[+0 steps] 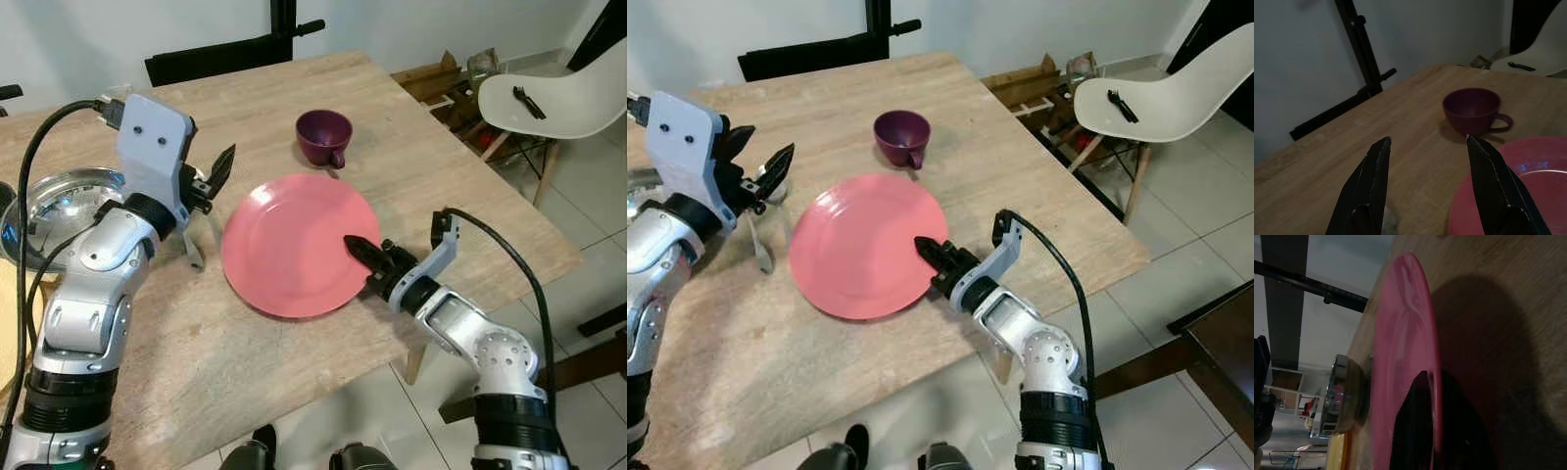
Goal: Setting the table
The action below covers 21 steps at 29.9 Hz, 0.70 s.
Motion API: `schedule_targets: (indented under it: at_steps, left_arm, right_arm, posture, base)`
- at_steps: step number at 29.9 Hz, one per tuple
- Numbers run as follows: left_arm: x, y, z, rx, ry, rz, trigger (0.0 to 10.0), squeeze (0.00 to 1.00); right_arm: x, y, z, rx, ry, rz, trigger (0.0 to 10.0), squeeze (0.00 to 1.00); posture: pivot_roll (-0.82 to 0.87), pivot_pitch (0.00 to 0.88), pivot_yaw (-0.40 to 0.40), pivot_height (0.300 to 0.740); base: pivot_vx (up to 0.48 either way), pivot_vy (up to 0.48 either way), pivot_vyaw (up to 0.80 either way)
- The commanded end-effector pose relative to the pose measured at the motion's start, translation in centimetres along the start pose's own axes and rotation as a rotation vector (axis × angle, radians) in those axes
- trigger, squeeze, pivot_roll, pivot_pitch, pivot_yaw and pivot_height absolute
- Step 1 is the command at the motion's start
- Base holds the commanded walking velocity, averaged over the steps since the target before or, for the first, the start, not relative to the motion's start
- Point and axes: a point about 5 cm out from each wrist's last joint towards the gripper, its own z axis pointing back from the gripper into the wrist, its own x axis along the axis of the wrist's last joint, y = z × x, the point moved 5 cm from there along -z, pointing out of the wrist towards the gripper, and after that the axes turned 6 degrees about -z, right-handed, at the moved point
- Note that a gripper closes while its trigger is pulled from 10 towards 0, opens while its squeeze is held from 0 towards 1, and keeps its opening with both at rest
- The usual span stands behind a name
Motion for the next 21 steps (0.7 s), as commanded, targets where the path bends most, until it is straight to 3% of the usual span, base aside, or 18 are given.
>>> schedule_targets:
  at_steps: [1, 3, 14, 15, 16, 19, 21]
  left_arm:
    - [-0.3, -0.4, 0.0, -0.017, 0.014, 0.003, 10.0, 0.00]
    - [-0.2, -0.4, 0.0, -0.022, 0.011, 0.003, 10.0, 0.00]
    - [-0.3, -0.6, 0.1, -0.019, 0.014, 0.011, 10.0, 0.00]
    - [-0.2, -0.7, 0.1, -0.021, 0.014, 0.012, 10.0, 0.00]
    - [-0.2, -0.8, 0.0, -0.024, 0.012, 0.014, 10.0, 0.00]
    - [-0.1, -0.9, 0.0, -0.027, 0.010, 0.016, 10.0, 0.00]
    - [-0.1, -0.9, -0.1, -0.028, 0.009, 0.017, 10.0, 0.00]
  right_arm:
    - [-0.4, -0.7, 0.3, -0.020, 0.007, -0.032, 10.0, 0.74]
    - [-0.4, -0.2, 0.1, -0.006, 0.003, -0.040, 10.0, 1.00]
    - [-0.3, 0.4, 1.5, 0.000, -0.012, 0.003, 10.0, 1.00]
    - [-0.2, 0.3, 1.9, -0.016, -0.016, 0.025, 10.0, 0.09]
    - [0.0, 0.1, 2.3, -0.041, -0.020, 0.062, 10.0, 0.00]
    - [0.3, -0.3, 3.1, -0.085, -0.033, 0.098, 10.0, 0.00]
    - [0.5, -1.1, 4.2, -0.155, -0.027, 0.181, 10.0, 0.00]
  posture:
    - [-0.13, 0.127, 0.002, 0.740]
    - [-0.13, 0.128, 0.010, 0.740]
    - [-0.13, 0.128, 0.010, 0.740]
    - [-0.14, 0.130, 0.007, 0.740]
    - [-0.14, 0.130, 0.007, 0.740]
    - [-0.15, 0.132, 0.009, 0.740]
    - [-0.15, 0.132, 0.009, 0.740]
  base:
    - [0.000, 0.000, 0.00]
    - [0.000, 0.000, 0.00]
    - [0.000, 0.000, 0.00]
    - [0.000, 0.000, 0.00]
    - [0.000, 0.000, 0.00]
    - [0.000, 0.000, 0.00]
    - [0.000, 0.000, 0.00]
